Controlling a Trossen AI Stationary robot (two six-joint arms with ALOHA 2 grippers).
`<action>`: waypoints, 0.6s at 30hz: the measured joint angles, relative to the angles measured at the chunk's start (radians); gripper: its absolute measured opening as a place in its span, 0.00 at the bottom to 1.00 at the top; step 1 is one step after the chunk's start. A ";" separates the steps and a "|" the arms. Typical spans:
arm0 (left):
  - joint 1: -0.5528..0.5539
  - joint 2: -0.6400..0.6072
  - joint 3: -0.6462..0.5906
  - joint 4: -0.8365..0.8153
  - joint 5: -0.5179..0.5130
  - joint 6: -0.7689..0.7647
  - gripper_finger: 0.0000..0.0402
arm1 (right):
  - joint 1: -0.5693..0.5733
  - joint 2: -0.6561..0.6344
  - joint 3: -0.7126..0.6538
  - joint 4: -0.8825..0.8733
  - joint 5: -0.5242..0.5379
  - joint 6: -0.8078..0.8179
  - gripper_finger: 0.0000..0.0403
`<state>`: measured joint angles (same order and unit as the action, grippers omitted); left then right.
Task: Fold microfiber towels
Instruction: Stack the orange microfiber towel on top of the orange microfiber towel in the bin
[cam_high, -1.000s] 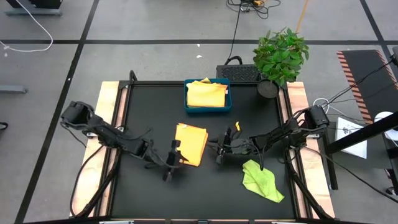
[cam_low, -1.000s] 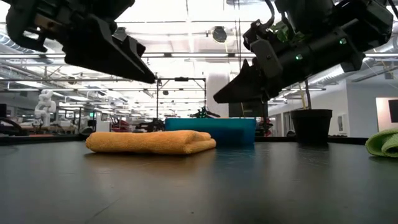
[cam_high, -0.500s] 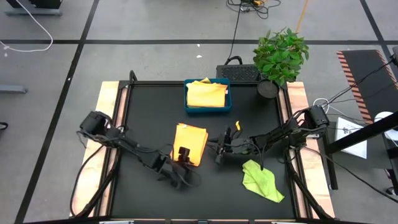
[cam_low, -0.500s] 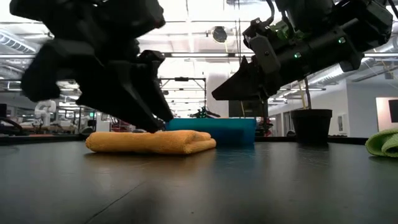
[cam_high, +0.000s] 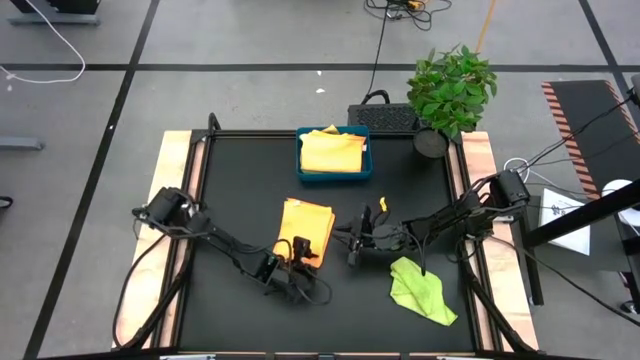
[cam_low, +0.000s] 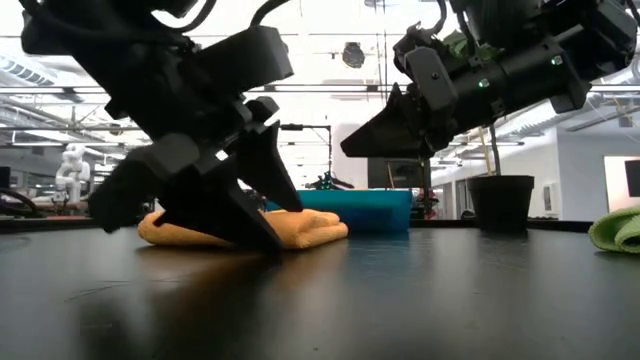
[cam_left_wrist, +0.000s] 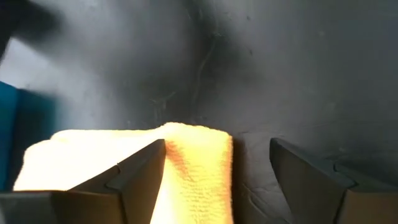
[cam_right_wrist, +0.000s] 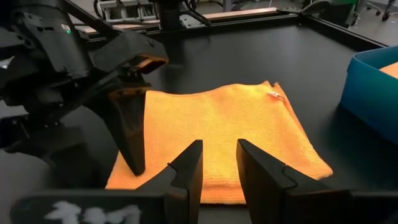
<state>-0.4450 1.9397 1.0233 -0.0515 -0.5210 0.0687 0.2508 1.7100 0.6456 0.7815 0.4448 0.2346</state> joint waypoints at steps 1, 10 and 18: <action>-0.001 0.002 0.000 0.001 -0.015 0.003 0.71 | 0.000 0.000 0.000 0.000 0.000 0.005 0.23; 0.032 0.012 -0.003 -0.028 -0.033 0.007 0.29 | 0.008 0.000 0.000 0.002 -0.129 -0.061 0.23; 0.037 -0.007 -0.006 -0.056 -0.030 0.036 0.04 | 0.049 0.000 0.000 0.008 -0.188 -0.232 0.24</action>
<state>-0.4080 1.9332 1.0169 -0.1074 -0.5506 0.1049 0.2997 1.7100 0.6456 0.7895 0.2571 0.0022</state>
